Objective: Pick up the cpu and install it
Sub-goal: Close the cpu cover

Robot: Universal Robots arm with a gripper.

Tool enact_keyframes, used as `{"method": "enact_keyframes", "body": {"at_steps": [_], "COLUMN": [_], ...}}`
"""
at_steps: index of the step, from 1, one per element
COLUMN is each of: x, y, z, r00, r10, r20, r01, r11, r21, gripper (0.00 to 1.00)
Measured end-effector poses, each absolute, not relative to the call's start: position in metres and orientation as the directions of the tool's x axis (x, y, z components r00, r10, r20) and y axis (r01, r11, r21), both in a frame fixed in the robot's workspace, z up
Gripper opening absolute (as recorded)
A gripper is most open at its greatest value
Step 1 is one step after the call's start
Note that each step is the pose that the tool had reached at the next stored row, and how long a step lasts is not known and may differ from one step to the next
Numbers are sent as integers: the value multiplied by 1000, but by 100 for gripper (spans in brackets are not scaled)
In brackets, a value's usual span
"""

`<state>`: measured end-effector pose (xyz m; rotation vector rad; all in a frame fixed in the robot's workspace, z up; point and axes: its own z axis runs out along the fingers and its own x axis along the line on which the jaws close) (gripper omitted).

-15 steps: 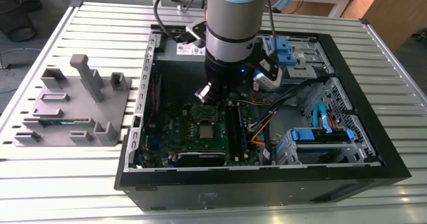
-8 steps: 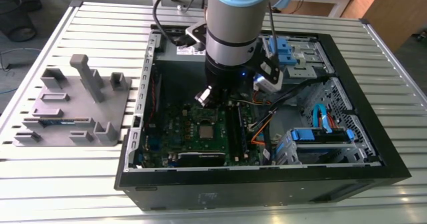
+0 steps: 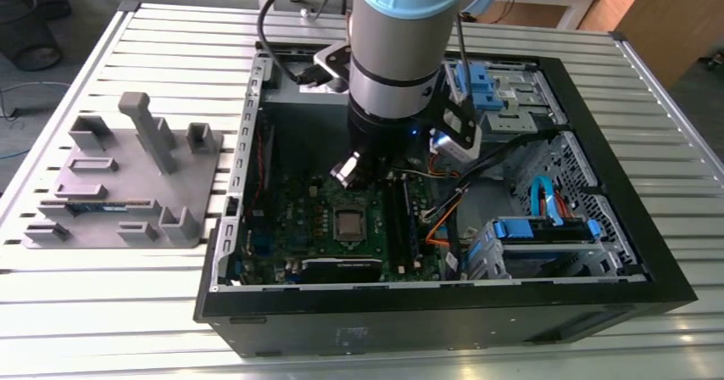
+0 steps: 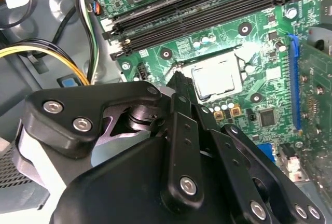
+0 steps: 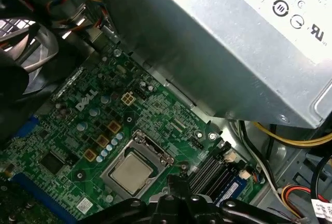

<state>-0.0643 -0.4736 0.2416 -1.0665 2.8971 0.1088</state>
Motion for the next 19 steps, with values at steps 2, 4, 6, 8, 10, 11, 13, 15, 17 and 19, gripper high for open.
{"method": "enact_keyframes", "body": {"at_steps": [2,4,6,8,10,11,13,15,17,19], "x": [-64,-64,-64,-65,-68,-69,-70,-71,-72,-72], "y": [-475,-474,-475,-475,-475,-474,-475,-475,-475,-475], "z": [242,242,242,242,242,241,242,242,241,241], "r00": [-759,-759,-759,-759,-759,-759,-759,-759,-759,-759], "r10": [-646,-647,-647,-647,-647,-647,-648,-650,-651,-651], "r20": [-74,-74,-74,-74,-75,-74,-63,-42,-30,-30], "r01": [-650,-650,-651,-651,-651,-651,-651,-651,-651,-651], "r11": [758,758,758,758,758,758,759,759,759,759], "r21": [48,48,48,48,47,45,31,6,-8,-8], "gripper": [11,11,11,11,11,11,11,11,11,11]}}
